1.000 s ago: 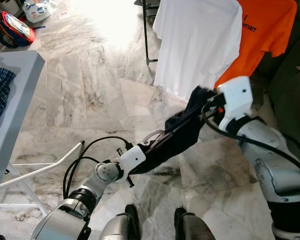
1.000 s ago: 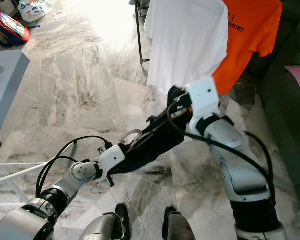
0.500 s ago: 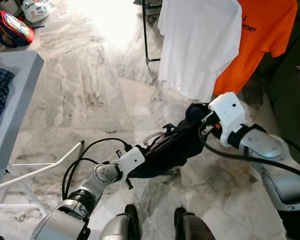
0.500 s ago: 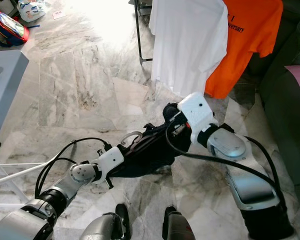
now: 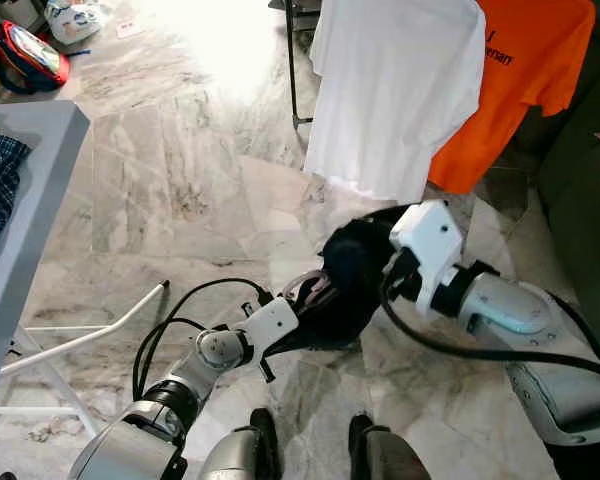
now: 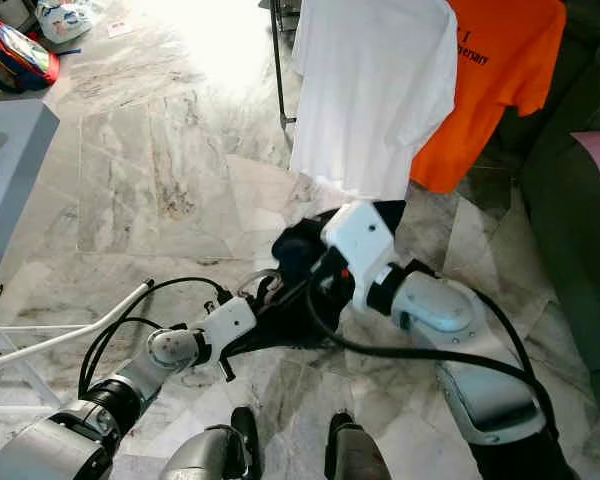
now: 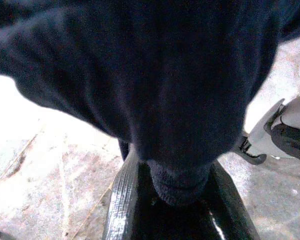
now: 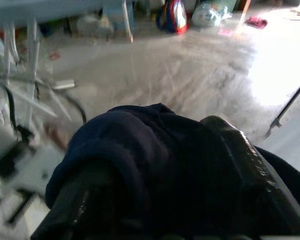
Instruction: Hang hanger
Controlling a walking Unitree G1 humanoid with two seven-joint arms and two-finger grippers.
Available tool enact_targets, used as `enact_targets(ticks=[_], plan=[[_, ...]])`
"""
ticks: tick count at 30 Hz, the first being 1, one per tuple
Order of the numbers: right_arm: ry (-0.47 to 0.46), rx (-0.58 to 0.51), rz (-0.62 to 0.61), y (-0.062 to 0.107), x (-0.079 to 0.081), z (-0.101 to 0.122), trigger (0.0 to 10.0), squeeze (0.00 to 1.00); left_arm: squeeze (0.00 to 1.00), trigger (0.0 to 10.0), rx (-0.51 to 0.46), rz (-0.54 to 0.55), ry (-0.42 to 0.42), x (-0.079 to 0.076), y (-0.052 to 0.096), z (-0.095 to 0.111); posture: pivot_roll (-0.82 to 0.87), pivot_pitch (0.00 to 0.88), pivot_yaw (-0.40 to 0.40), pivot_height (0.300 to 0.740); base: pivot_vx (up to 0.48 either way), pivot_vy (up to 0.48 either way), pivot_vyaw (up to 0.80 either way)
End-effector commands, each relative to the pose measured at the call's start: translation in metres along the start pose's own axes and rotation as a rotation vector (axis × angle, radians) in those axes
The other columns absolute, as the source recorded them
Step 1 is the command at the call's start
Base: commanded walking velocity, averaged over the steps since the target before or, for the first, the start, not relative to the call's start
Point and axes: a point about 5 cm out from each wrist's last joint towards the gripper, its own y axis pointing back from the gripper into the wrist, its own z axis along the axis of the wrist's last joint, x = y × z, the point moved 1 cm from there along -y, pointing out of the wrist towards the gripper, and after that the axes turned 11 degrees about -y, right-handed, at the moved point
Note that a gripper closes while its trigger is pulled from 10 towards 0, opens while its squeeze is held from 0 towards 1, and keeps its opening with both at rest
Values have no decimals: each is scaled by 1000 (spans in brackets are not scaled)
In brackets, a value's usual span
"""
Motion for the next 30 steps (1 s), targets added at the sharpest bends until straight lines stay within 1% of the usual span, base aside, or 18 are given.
enact_targets(ticks=[1,4,6,8,9,10,13,14,16,17,18,19,20,21,23,24,28,30], plan=[[46,33,17,-1,5,-7,10000,1000,0,0,-2,-19,3,-5,0,-2,-170,292,87,740,0,0,0],[63,60,7,0,1,-12,10000,1000,0,0,-4,-20,2,-4,0,-1,-169,290,87,740,0,0,0],[101,98,-7,2,-2,-18,10000,1000,0,0,-5,-21,2,-4,0,-1,-169,288,84,740,0,0,0],[183,166,-47,6,-10,-29,10000,1000,0,0,-6,-22,1,-4,0,-1,-169,286,83,740,0,0,0],[183,166,-47,6,-10,-29,10000,1000,0,0,-6,-22,1,-4,0,-1,-169,286,83,740,0,0,0],[230,231,-66,12,-18,-39,10000,1000,0,0,-5,-22,-1,-3,0,-1,-165,284,82,740,0,0,0],[228,279,-49,20,-20,-45,10000,1000,0,0,-4,-23,-3,-3,0,-2,-164,283,83,740,0,0,0],[207,309,-7,28,-18,-48,10000,1000,0,0,-3,-25,-4,-3,1,-2,-165,284,84,740,0,0,0],[222,335,-13,36,-22,-49,10000,1000,0,0,0,-25,-5,-4,1,-3,-164,284,84,740,0,0,0],[246,344,-35,38,-27,-49,10000,1000,0,0,2,-25,-6,-4,1,-3,-165,284,85,740,0,0,0],[310,374,-100,45,-41,-50,10000,1000,0,0,4,-25,-8,-3,1,-4,-165,284,85,740,0,0,0],[310,374,-100,45,-41,-50,10000,1000,0,0,4,-25,-8,-3,1,-4,-165,284,85,740,0,0,0],[368,399,-161,53,-53,-50,10000,1000,0,0,5,-23,-9,-3,1,-4,-166,285,85,740,0,0,0],[378,409,-191,58,-60,-51,10000,1000,0,0,5,-22,-9,-3,1,-4,-166,284,86,740,0,0,0],[380,438,-220,70,-68,-54,10000,1000,0,0,5,-21,-10,-3,1,-3,-168,284,87,740,0,0,0],[370,449,-214,73,-67,-55,10000,1000,0,0,4,-21,-10,-3,1,-3,-167,284,88,740,0,0,0],[348,450,-196,78,-65,-54,10000,1000,0,0,3,-21,-11,-3,1,-3,-169,285,88,740,0,0,0],[300,431,-169,79,-61,-53,10000,1000,0,0,4,-21,-11,-3,1,-3,-173,285,90,740,0,0,0]])
